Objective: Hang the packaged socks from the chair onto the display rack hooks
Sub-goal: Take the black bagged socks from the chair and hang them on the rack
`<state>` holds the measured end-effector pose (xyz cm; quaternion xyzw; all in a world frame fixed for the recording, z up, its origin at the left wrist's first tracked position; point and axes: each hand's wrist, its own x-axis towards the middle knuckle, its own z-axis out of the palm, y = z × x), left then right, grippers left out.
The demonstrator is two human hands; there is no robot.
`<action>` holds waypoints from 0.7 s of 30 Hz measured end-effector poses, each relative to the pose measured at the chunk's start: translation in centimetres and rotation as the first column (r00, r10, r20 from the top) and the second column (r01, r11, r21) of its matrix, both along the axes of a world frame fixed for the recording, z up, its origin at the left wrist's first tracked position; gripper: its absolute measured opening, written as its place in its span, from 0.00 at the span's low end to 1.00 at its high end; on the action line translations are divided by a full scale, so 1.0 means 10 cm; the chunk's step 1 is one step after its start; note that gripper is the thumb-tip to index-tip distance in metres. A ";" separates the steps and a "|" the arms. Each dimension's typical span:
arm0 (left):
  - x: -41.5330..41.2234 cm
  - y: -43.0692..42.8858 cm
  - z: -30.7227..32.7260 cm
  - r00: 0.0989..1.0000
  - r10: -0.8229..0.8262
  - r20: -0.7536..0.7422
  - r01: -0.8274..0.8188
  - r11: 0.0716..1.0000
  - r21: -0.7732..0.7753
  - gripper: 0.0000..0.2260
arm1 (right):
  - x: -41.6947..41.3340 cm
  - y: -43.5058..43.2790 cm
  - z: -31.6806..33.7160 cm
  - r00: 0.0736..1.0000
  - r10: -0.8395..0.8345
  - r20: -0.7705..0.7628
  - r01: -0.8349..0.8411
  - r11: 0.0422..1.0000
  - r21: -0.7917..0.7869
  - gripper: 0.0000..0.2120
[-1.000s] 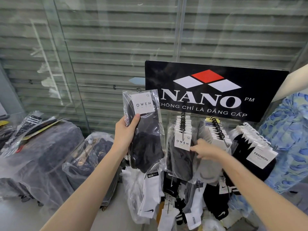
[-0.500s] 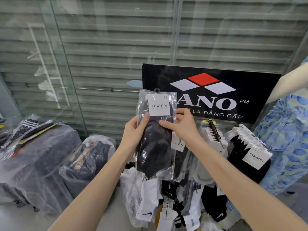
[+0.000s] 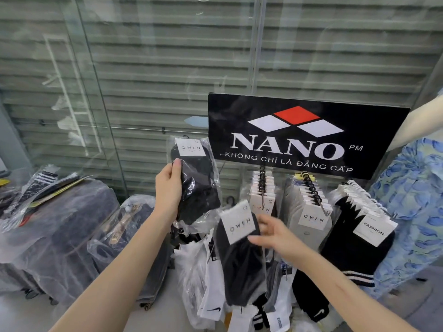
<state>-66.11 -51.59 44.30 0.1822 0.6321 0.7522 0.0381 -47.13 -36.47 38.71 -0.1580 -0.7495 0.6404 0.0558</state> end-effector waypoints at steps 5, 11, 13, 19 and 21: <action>0.03 0.03 0.00 0.999 -0.039 0.014 0.039 0.999 -0.001 0.09 | 0.13 0.30 -0.45 0.947 -0.271 0.175 0.273 0.962 0.011 0.16; 0.10 0.10 0.01 0.999 -0.047 0.011 0.047 0.999 0.003 0.11 | 0.15 0.49 -0.42 0.831 -0.554 0.053 0.555 0.832 -0.013 0.15; 0.11 0.11 0.00 0.998 -0.057 0.011 0.057 0.998 0.003 0.11 | 0.12 0.49 -0.36 0.850 -0.526 0.022 0.526 0.850 0.024 0.14; 0.15 0.14 -0.06 0.997 -0.076 0.014 0.076 0.997 -0.007 0.10 | -0.02 0.44 -0.30 0.873 -0.488 -0.007 0.482 0.858 0.181 0.15; 0.16 0.14 -0.08 0.994 -0.099 0.040 0.099 0.995 0.003 0.10 | -0.06 0.43 -0.31 0.866 -0.501 -0.004 0.488 0.842 0.233 0.14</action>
